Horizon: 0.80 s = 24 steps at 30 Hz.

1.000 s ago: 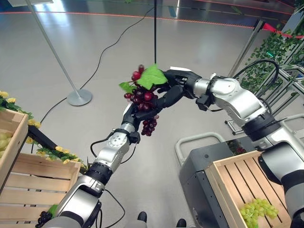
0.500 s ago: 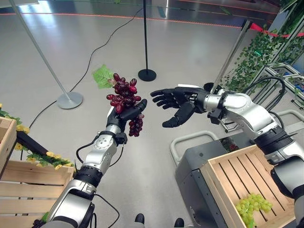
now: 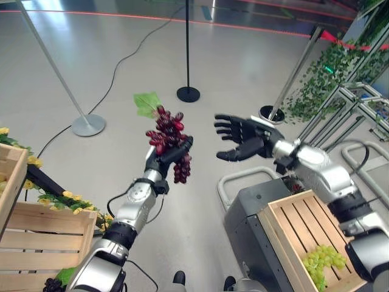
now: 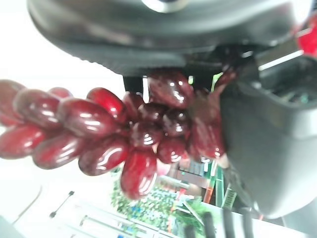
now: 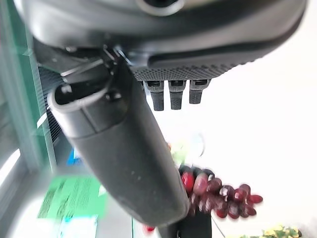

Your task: Pick up the fruits from the basket on one side to the basket on the other side

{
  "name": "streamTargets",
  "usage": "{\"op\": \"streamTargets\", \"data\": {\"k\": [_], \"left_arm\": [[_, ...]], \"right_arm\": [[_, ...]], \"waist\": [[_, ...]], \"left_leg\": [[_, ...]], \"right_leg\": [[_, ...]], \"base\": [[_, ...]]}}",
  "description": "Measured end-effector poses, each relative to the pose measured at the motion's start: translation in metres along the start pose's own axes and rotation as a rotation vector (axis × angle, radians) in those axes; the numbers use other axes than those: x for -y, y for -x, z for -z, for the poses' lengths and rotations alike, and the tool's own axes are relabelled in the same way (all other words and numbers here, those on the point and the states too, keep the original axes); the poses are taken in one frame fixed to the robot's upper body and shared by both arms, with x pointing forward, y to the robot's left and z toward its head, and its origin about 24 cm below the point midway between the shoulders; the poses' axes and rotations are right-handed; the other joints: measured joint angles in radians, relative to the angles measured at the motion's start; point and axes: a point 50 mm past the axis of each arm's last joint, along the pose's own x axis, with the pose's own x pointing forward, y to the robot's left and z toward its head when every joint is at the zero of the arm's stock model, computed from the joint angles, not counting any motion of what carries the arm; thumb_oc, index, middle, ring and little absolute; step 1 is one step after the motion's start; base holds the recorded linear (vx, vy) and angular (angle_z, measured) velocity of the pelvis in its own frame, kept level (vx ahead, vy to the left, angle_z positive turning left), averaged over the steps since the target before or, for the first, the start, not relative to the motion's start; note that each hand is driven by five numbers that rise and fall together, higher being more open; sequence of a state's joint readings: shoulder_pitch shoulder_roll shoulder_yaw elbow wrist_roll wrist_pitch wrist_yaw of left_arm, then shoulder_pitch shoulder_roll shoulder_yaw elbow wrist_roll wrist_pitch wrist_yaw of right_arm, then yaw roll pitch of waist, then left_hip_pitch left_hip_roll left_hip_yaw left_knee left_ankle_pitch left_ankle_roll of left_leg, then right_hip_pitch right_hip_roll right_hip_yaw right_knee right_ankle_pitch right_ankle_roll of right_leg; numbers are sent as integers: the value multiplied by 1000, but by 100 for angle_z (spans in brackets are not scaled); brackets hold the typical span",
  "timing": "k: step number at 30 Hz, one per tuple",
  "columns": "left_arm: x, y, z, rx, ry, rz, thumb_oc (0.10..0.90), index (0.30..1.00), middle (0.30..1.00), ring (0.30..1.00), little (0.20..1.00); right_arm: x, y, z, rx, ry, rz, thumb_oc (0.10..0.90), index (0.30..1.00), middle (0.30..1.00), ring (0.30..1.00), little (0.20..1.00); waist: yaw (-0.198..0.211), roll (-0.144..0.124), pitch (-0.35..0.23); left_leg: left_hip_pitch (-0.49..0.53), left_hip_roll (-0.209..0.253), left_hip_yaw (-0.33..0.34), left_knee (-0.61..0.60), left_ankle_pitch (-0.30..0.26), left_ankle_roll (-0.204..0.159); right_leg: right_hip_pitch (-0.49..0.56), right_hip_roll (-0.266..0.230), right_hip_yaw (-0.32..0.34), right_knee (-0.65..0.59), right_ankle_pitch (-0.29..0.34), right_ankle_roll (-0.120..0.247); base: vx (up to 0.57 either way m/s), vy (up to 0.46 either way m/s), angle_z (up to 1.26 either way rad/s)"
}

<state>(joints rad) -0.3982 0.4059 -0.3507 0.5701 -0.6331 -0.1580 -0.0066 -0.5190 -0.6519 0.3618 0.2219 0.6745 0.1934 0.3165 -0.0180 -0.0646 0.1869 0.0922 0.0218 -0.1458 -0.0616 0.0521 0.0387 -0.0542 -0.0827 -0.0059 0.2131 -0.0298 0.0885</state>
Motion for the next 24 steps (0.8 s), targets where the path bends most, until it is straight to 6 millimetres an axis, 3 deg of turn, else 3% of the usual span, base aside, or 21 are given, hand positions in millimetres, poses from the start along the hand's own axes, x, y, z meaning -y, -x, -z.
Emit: {"op": "streamTargets", "data": {"k": [2, 4, 5, 6, 7, 8, 10, 12, 13, 14, 15, 16, 17, 19, 21, 24], "left_arm": [[-1, 2, 9, -32, 6, -11, 400, 300, 300, 300, 300], [1, 2, 13, -46, 8, -6, 400, 300, 300, 300, 300], [6, 4, 18, -55, 23, -1, 400, 300, 300, 300, 300], [8, 7, 23, -57, 47, -5, 400, 300, 300, 300, 300], [15, 14, 31, -64, 79, -1, 400, 300, 300, 300, 300], [20, 20, 36, -71, 97, 11, 400, 300, 300, 300, 300], [22, 24, 41, -83, 98, 20, 400, 300, 300, 300, 300], [23, 27, 45, -98, 101, 27, 400, 300, 300, 300, 300], [28, 24, 43, -89, 99, 50, 400, 300, 300, 300, 300], [38, 15, 33, -67, 78, 105, 400, 300, 300, 300, 300], [42, 13, 29, -54, 74, 138, 400, 300, 300, 300, 300], [41, 15, 32, -62, 71, 140, 400, 300, 300, 300, 300], [41, 15, 32, -65, 70, 140, 400, 300, 300, 300, 300], [44, 14, 28, -48, 76, 149, 400, 300, 300, 300, 300], [47, 13, 25, -34, 82, 156, 400, 300, 300, 300, 300], [44, 12, 24, -31, 77, 141, 400, 300, 300, 300, 300]], "right_arm": [[-2, 1, 17, 5, -52, 65, 800, 900, 900, 900, 900], [-4, 1, 28, 2, -93, 94, 800, 900, 900, 900, 900], [-7, 4, 43, 5, -155, 132, 800, 900, 900, 900, 900], [-8, 3, 49, -8, -176, 148, 800, 900, 900, 900, 900], [-10, 5, 59, -34, -192, 165, 800, 900, 900, 900, 900], [-11, 8, 65, -54, -196, 177, 800, 900, 900, 900, 900], [-12, 12, 73, -70, -209, 192, 800, 900, 900, 900, 900], [-13, 22, 87, -89, -231, 232, 800, 900, 900, 900, 900], [-12, 27, 91, -80, -240, 269, 800, 900, 900, 900, 900], [-6, 37, 99, -82, -260, 344, 800, 900, 900, 900, 900], [-3, 35, 105, -109, -273, 378, 800, 900, 900, 900, 900], [-7, 28, 112, -125, -310, 396, 800, 900, 900, 900, 900], [-9, 27, 114, -126, -324, 405, 800, 900, 900, 900, 900], [-12, 29, 120, -134, -338, 418, 800, 900, 900, 900, 900], [-13, 32, 126, -153, -347, 435, 800, 900, 900, 900, 900], [-24, 37, 143, -201, -385, 438, 800, 900, 900, 900, 900]], "waist": [[-25, 14, 9], [-25, 10, 9], [-21, 4, 11], [-17, 20, 16], [-2, 49, 20], [13, 62, 28], [38, 61, 36], [43, 39, 53], [33, 22, 65], [8, -13, 89], [8, -25, 104], [27, -19, 107], [32, -12, 112], [11, 34, 139], [3, 59, 150], [15, 52, 151]], "left_leg": [[-14, -12, -94, -2, 8, -6], [-27, -30, -144, -8, 13, -23], [-26, -43, -184, -8, 14, -42], [-22, -31, -177, -7, 14, -52], [-25, -5, -124, 0, 10, -63], [-30, 6, -97, 8, 9, -64], [-39, 17, -65, 19, 9, -64], [-81, 11, -1, 70, 11, -77], [-126, -7, 27, 116, 26, -99], [-195, -40, 100, 171, 82, -147], [-214, -26, 175, 204, 47, -99], [-178, 8, 190, 199, 28, -71], [-154, 21, 177, 196, 25, -71], [-74, 48, 161, 111, -7, -85], [-57, 49, 160, 69, -17, -77], [-73, 28, 152, 65, -9, -64]], "right_leg": [[16, 33, 136, -150, 8, 1], [28, 38, 164, -231, 20, 18], [53, 32, 160, -253, 74, 22], [59, 37, 128, -249, 89, 18], [75, 55, 104, -259, 86, -1], [89, 65, 82, -275, 94, -18], [102, 76, 49, -287, 94, -35], [123, 80, -23, -289, 79, -59], [123, 63, -75, -287, 75, -64], [117, 25, -162, -283, 70, -71], [114, 22, -178, -278, 59, -74], [111, 33, -173, -268, 53, -82], [112, 37, -174, -259, 47, -79], [115, 45, -198, -221, 29, -63], [114, 46, -207, -218, 31, -48], [105, 27, -219, -223, 37, -33]], "base": [[184, -251, 96], [129, -257, 112], [100, -249, 107], [107, -215, 104], [87, -185, 69], [54, -133, 58], [-1, -87, 53], [-107, -113, 92], [-80, 26, 169], [25, 112, 184], [60, 101, 136], [58, 36, 37], [49, 7, 2], [10, 3, 29], [-50, 7, 22], [-195, 30, 14]]}}
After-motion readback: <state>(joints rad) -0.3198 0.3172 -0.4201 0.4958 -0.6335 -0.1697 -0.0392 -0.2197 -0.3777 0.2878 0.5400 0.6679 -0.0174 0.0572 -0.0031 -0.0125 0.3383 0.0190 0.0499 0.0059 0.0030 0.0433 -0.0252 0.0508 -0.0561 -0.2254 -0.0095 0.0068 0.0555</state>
